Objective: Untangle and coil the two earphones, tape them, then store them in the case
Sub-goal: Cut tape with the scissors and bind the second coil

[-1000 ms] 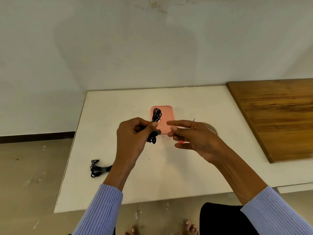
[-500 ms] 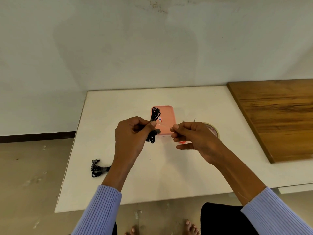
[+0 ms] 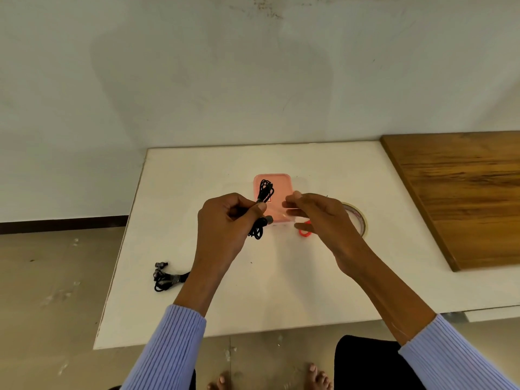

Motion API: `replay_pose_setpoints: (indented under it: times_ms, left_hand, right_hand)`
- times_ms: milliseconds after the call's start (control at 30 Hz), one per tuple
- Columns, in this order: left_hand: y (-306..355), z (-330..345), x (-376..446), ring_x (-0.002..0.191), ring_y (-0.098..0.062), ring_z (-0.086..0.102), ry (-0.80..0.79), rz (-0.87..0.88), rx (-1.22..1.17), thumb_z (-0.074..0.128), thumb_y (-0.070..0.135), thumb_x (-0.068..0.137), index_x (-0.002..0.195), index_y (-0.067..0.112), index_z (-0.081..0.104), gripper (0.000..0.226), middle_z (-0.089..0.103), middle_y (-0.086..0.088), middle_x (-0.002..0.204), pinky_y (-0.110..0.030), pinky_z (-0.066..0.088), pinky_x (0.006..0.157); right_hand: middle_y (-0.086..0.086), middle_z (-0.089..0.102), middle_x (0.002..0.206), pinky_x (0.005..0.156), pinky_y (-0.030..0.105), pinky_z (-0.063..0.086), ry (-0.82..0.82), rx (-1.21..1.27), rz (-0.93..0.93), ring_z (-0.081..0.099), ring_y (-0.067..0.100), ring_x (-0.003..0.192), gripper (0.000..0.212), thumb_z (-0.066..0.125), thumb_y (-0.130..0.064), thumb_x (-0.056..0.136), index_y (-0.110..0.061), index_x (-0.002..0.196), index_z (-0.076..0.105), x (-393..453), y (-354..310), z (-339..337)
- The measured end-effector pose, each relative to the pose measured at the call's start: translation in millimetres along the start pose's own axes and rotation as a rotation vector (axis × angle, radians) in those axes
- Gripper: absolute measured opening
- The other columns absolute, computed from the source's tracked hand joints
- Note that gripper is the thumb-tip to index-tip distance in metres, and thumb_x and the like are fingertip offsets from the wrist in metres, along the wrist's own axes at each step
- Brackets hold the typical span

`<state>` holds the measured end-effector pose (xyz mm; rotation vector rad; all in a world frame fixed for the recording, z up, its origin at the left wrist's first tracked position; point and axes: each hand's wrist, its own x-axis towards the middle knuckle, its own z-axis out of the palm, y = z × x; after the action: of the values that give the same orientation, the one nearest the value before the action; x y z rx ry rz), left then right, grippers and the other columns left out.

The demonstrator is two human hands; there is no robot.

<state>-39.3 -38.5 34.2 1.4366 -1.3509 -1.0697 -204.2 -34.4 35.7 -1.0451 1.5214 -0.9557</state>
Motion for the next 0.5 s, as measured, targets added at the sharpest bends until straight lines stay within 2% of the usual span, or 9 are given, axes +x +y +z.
replay_pose_setpoints:
  times_ms: [100, 233, 333, 400, 500]
  left_hand:
    - [-0.1, -0.2, 0.4, 0.056, -0.012, 0.066, 0.004, 0.022, 0.035, 0.071, 0.018, 0.081, 0.072, 0.005, 0.070, 0.015, 0.072, -0.006, 0.065, -0.035, 0.055, 0.062]
    - [0.5, 0.3, 0.1, 0.059, -0.014, 0.067, -0.016, 0.028, 0.051, 0.071, 0.019, 0.081, 0.073, 0.006, 0.071, 0.015, 0.071, -0.005, 0.064, -0.028, 0.052, 0.060]
    - [3.7, 0.4, -1.2, 0.057, -0.008, 0.067, -0.076, -0.035, -0.063, 0.069, 0.015, 0.083, 0.077, 0.002, 0.071, 0.014, 0.071, 0.000, 0.062, -0.022, 0.053, 0.061]
    - [5.8, 0.6, -2.3, 0.058, -0.011, 0.066, -0.118, -0.084, -0.150, 0.067, 0.014, 0.084, 0.080, 0.000, 0.071, 0.015, 0.071, -0.003, 0.064, -0.023, 0.054, 0.062]
    - [7.0, 0.2, -1.9, 0.068, -0.021, 0.068, -0.162, -0.134, -0.231, 0.065, 0.016, 0.085, 0.082, 0.001, 0.072, 0.017, 0.071, -0.013, 0.073, -0.032, 0.058, 0.070]
  right_hand:
    - [-0.007, 0.074, 0.091, 0.081, 0.023, 0.052, -0.042, -0.031, -0.075, 0.067, 0.007, 0.090, 0.024, 0.063, -0.038, 0.084, -0.020, 0.096, 0.073, -3.8, -2.9, 5.7]
    - [0.006, 0.074, 0.084, 0.075, 0.027, 0.057, -0.091, 0.033, -0.094, 0.070, 0.017, 0.083, 0.014, 0.070, -0.021, 0.081, -0.011, 0.090, 0.073, -6.4, -1.1, 9.0]
    - [0.009, 0.073, 0.084, 0.070, 0.028, 0.058, -0.105, 0.104, -0.049, 0.069, 0.016, 0.079, 0.013, 0.071, -0.016, 0.080, -0.009, 0.091, 0.074, -6.2, -0.6, 4.8]
    - [0.007, 0.073, 0.086, 0.069, 0.026, 0.057, -0.137, 0.145, -0.001, 0.067, 0.013, 0.079, 0.017, 0.071, -0.017, 0.080, -0.009, 0.095, 0.074, -5.1, -1.3, 2.7]
    - [0.004, 0.071, 0.088, 0.069, 0.025, 0.054, -0.224, 0.246, 0.097, 0.066, 0.013, 0.081, 0.024, 0.070, -0.019, 0.079, -0.011, 0.102, 0.072, -4.1, -4.6, 1.3]
